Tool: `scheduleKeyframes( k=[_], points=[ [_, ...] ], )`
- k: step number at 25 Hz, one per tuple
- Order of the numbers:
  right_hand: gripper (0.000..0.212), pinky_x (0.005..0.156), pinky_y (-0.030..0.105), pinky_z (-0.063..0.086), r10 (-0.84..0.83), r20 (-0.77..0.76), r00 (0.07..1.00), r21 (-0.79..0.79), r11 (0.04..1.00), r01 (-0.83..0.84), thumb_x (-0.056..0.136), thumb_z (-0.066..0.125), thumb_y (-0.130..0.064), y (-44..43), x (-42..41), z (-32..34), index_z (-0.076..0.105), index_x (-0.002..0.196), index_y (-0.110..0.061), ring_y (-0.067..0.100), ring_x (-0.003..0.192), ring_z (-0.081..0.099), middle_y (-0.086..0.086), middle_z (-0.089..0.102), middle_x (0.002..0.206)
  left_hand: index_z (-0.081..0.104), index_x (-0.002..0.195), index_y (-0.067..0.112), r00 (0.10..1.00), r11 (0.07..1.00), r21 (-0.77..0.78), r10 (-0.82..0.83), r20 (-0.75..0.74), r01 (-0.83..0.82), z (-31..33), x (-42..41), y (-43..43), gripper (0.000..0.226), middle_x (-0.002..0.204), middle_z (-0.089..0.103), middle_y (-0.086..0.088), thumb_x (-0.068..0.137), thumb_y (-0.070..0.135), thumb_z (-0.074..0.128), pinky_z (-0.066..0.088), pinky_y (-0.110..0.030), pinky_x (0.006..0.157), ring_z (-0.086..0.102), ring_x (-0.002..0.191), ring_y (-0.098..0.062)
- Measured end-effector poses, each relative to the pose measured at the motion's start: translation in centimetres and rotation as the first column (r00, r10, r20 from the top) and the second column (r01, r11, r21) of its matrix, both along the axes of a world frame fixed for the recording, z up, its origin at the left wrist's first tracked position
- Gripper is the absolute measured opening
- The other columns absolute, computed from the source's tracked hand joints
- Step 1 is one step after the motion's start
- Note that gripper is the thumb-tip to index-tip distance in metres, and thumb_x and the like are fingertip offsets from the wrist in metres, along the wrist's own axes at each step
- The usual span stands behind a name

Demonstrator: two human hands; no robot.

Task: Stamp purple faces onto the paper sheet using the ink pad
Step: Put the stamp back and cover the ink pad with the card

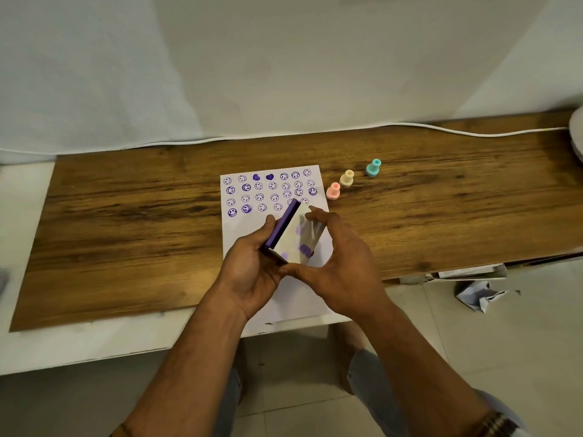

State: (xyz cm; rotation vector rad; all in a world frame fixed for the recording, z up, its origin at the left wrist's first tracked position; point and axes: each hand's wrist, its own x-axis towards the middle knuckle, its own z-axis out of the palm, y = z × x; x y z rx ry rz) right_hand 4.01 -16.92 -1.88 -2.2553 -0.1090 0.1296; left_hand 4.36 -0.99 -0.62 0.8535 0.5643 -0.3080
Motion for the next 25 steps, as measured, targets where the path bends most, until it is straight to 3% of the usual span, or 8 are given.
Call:
scheduleKeyframes(
  k=[5, 10, 13, 15, 18, 20, 22, 25],
  points=[
    [0.099, 0.093, 0.010, 0.031, 0.044, 0.026, 0.999, 0.021, 0.999, -0.045, 0.064, 0.067, -0.084, -0.3, 0.6, 0.2, 0.032, 0.148, -0.046, -0.009, 0.123, 0.040, -0.014, 0.050, 0.150, 0.067, 0.125, 0.030, 0.999, 0.998, -0.057, -0.031, 0.020, 0.032, 0.1, -0.1, -0.2, 0.024, 0.121, 0.078, -0.010, 0.102, 0.028, 0.059, 0.065, -0.052, 0.084, 0.076, 0.106, -0.041],
    [0.099, 0.084, 0.003, 0.030, 0.041, 0.027, 0.999, 0.051, 0.998, -0.042, 0.062, 0.065, -0.092, -0.5, 0.7, 0.2, 0.031, 0.145, -0.051, -0.016, 0.117, 0.042, -0.018, 0.051, 0.144, 0.073, 0.118, 0.032, 0.997, 0.996, -0.051, -0.068, 0.026, 0.070, -0.1, 0.0, -0.2, 0.021, 0.124, 0.077, -0.012, 0.103, 0.030, 0.058, 0.063, -0.055, 0.086, 0.075, 0.109, -0.043],
    [0.096, 0.084, 0.004, 0.029, 0.021, 0.082, 0.996, -0.024, 1.000, -0.019, 0.066, 0.075, -0.077, -0.3, 0.9, -0.2, 0.033, 0.147, -0.047, -0.009, 0.116, 0.043, -0.019, 0.053, 0.142, 0.072, 0.125, 0.033, 0.981, 0.983, 0.067, -0.179, 0.080, 0.173, 0.1, 0.2, -0.3, 0.031, 0.124, 0.077, -0.006, 0.095, 0.036, 0.069, 0.064, -0.045, 0.081, 0.076, 0.109, -0.031],
    [0.092, 0.090, 0.009, 0.029, 0.015, 0.164, 0.986, -0.060, 0.998, -0.005, 0.069, 0.082, -0.063, -0.1, 0.9, -0.5, 0.038, 0.147, -0.041, -0.006, 0.121, 0.041, -0.016, 0.054, 0.142, 0.080, 0.112, 0.034, 0.954, 0.944, 0.215, -0.278, 0.115, 0.249, 0.1, 0.1, -0.4, 0.026, 0.117, 0.079, -0.003, 0.087, 0.030, 0.077, 0.064, -0.036, 0.078, 0.078, 0.104, -0.026],
    [0.089, 0.097, 0.017, 0.034, 0.037, 0.186, 0.982, -0.071, 0.997, -0.024, 0.071, 0.085, -0.058, -0.2, 0.9, -0.3, 0.041, 0.146, -0.039, 0.004, 0.129, 0.047, -0.012, 0.055, 0.145, 0.078, 0.114, 0.026, 0.957, 0.901, 0.370, -0.276, 0.091, 0.224, -0.4, 0.1, -0.2, 0.028, 0.115, 0.080, -0.008, 0.092, 0.009, 0.072, 0.065, -0.041, 0.085, 0.079, 0.100, -0.032],
    [0.080, 0.094, 0.016, 0.045, 0.016, 0.086, 0.996, 0.056, 0.998, -0.021, 0.074, 0.081, -0.065, -0.7, 1.3, 0.7, 0.042, 0.142, -0.051, 0.002, 0.125, 0.055, -0.018, 0.059, 0.141, 0.072, 0.124, 0.018, 0.969, 0.886, 0.429, -0.234, 0.083, 0.177, -0.5, 0.3, 0.4, 0.036, 0.124, 0.076, -0.010, 0.091, 0.004, 0.073, 0.063, -0.049, 0.091, 0.076, 0.108, -0.033],
    [0.061, 0.075, 0.016, 0.058, -0.085, -0.105, 0.991, 0.343, 0.932, 0.116, 0.078, 0.080, -0.059, -1.3, 2.0, 1.8, 0.051, 0.132, -0.058, 0.003, 0.107, 0.069, -0.019, 0.071, 0.121, 0.069, 0.124, 0.012, 0.973, 0.892, 0.427, -0.210, 0.098, 0.150, -0.7, 0.6, 1.0, 0.039, 0.130, 0.072, -0.010, 0.087, 0.000, 0.076, 0.062, -0.054, 0.092, 0.071, 0.116, -0.036],
    [0.028, 0.066, 0.021, 0.060, -0.151, -0.317, 0.936, 0.471, 0.832, 0.293, 0.088, 0.079, -0.033, -2.4, 3.0, 2.0, 0.075, 0.115, -0.033, 0.016, 0.091, 0.075, -0.013, 0.080, 0.099, 0.063, 0.124, 0.007, 0.967, 0.880, 0.437, -0.242, 0.082, 0.184, -0.9, 0.7, 1.1, 0.041, 0.132, 0.069, -0.012, 0.086, 0.002, 0.078, 0.061, -0.059, 0.094, 0.068, 0.118, -0.042]
  ],
)
